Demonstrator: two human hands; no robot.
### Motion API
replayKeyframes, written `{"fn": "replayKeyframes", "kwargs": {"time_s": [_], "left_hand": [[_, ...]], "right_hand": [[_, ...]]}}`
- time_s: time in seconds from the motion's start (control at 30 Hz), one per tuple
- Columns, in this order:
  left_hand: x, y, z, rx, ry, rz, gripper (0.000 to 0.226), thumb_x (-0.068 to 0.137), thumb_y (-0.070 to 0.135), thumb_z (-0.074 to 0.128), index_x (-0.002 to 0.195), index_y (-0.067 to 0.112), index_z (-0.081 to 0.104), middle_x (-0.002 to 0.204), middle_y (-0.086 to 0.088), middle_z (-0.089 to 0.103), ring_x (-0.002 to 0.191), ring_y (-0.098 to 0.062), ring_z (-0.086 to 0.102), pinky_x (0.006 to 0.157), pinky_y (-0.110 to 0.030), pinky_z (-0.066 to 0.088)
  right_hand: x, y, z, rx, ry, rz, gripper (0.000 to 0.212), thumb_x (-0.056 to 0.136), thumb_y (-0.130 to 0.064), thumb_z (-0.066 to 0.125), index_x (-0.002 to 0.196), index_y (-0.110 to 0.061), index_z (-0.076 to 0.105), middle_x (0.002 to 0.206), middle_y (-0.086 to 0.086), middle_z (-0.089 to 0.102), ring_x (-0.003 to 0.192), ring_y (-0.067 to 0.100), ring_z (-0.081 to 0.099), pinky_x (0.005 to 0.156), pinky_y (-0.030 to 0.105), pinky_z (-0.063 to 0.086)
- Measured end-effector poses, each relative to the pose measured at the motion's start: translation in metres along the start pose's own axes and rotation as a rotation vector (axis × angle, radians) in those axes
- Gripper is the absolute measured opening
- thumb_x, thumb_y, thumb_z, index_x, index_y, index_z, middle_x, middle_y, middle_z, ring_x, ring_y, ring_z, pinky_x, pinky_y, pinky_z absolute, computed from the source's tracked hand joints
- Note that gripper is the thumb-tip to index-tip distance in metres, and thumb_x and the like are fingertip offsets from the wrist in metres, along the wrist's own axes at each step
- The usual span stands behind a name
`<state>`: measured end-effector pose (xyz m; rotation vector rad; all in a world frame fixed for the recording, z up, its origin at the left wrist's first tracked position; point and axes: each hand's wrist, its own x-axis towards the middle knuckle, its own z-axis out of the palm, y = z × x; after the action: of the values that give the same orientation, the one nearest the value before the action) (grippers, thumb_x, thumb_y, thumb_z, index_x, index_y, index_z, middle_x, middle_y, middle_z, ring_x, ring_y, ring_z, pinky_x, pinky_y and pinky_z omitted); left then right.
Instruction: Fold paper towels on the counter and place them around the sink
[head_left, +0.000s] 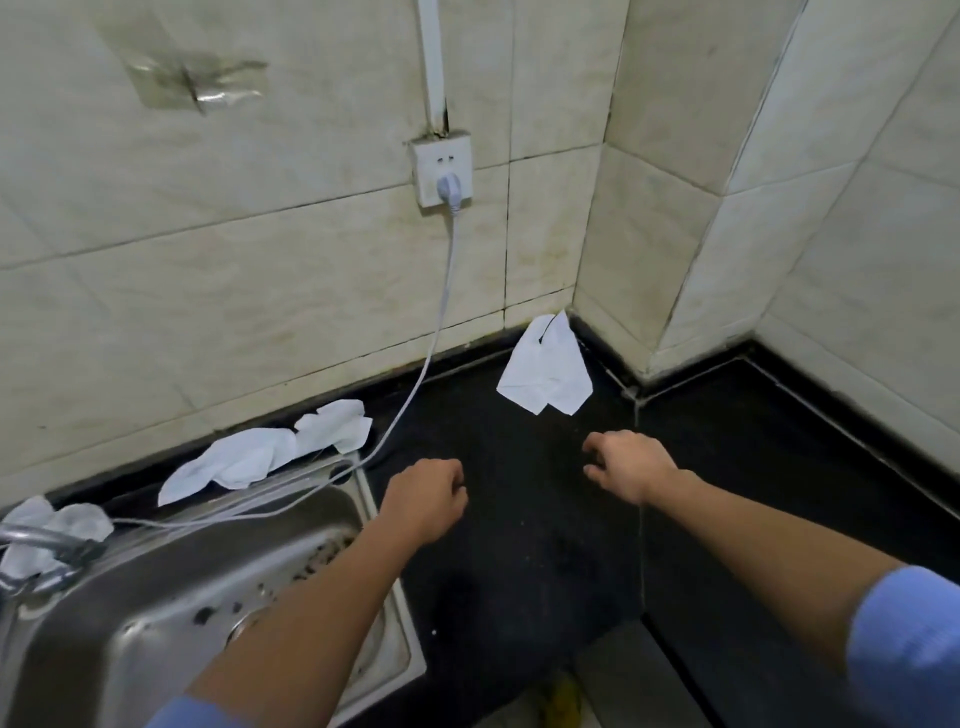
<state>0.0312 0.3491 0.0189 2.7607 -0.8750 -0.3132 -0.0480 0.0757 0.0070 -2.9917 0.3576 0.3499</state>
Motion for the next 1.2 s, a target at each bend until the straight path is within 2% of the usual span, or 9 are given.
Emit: {"fn": "replayKeyframes", "kwargs": {"time_s": [0.17,0.27,0.37,0.53,0.63,0.7,0.8,1.0,1.2], "left_hand": [[0.050,-0.009,0.019,0.005,-0.044,-0.067,0.019,0.090,0.033,0.051,0.101,0.022,0.061,0.102,0.000,0.066,0.096,-0.024,0.061,0.078,-0.035,0.048],[0.076,-0.016,0.027,0.015,-0.096,-0.128,0.020,0.090,0.034,0.051,0.103,0.023,0.061,0.103,0.000,0.065,0.099,-0.023,0.060,0.079,-0.035,0.048],[0.095,-0.023,0.035,-0.001,-0.126,-0.182,0.020,0.089,0.033,0.050,0.101,0.022,0.061,0.101,-0.001,0.065,0.095,-0.025,0.062,0.078,-0.036,0.050],[0.103,-0.029,0.051,0.021,-0.185,-0.252,0.021,0.091,0.034,0.048,0.102,0.020,0.059,0.104,-0.004,0.063,0.098,-0.026,0.060,0.075,-0.035,0.047],[0.104,-0.032,0.057,0.037,-0.195,-0.279,0.021,0.091,0.035,0.048,0.101,0.020,0.058,0.104,-0.003,0.063,0.098,-0.026,0.061,0.073,-0.033,0.044],[0.103,-0.034,0.060,0.021,-0.200,-0.288,0.020,0.091,0.035,0.048,0.100,0.020,0.058,0.102,-0.002,0.062,0.096,-0.025,0.061,0.073,-0.033,0.045],[0.099,-0.038,0.063,-0.014,-0.185,-0.281,0.020,0.091,0.033,0.048,0.100,0.019,0.059,0.100,-0.003,0.062,0.092,-0.024,0.061,0.073,-0.033,0.046],[0.093,-0.051,0.057,-0.043,-0.153,-0.258,0.018,0.090,0.031,0.050,0.098,0.019,0.060,0.098,-0.003,0.063,0.091,-0.024,0.062,0.071,-0.034,0.046],[0.085,-0.066,0.039,-0.044,-0.093,-0.207,0.018,0.090,0.031,0.050,0.100,0.022,0.062,0.099,-0.002,0.068,0.094,-0.024,0.064,0.072,-0.031,0.046]], "right_hand": [[0.093,0.015,0.013,0.070,-0.066,-0.022,0.036,0.088,-0.042,0.056,0.120,-0.025,0.056,0.113,0.002,0.065,0.104,0.026,0.060,0.082,0.036,0.050],[0.154,0.020,0.022,0.132,-0.080,-0.026,0.037,0.089,-0.038,0.056,0.122,-0.022,0.056,0.119,0.004,0.062,0.108,0.027,0.058,0.085,0.035,0.048],[0.209,0.021,0.031,0.185,-0.076,-0.003,0.045,0.092,-0.036,0.054,0.134,-0.020,0.048,0.128,0.008,0.053,0.112,0.028,0.055,0.092,0.038,0.046],[0.277,0.009,0.052,0.297,-0.063,-0.008,0.056,0.093,-0.033,0.056,0.143,-0.018,0.035,0.130,0.013,0.044,0.107,0.034,0.055,0.087,0.043,0.047],[0.300,0.000,0.071,0.256,-0.128,-0.034,0.061,0.092,-0.033,0.058,0.144,-0.016,0.031,0.132,0.015,0.040,0.106,0.036,0.055,0.086,0.044,0.048],[0.311,-0.003,0.084,0.208,-0.160,-0.019,0.053,0.093,-0.028,0.058,0.139,-0.011,0.039,0.131,0.017,0.041,0.103,0.036,0.056,0.086,0.042,0.049],[0.319,-0.003,0.094,0.227,-0.193,0.023,0.034,0.097,-0.022,0.052,0.126,-0.005,0.053,0.122,0.018,0.055,0.104,0.033,0.057,0.090,0.040,0.046],[0.296,0.001,0.068,0.380,0.100,-0.097,0.019,0.097,-0.013,0.048,0.104,-0.001,0.061,0.099,0.019,0.059,0.085,0.035,0.059,0.069,0.035,0.043],[0.209,-0.024,0.026,0.299,0.183,-0.296,0.021,0.094,-0.014,0.051,0.111,-0.006,0.061,0.110,0.014,0.058,0.091,0.031,0.060,0.079,0.039,0.048]]}}
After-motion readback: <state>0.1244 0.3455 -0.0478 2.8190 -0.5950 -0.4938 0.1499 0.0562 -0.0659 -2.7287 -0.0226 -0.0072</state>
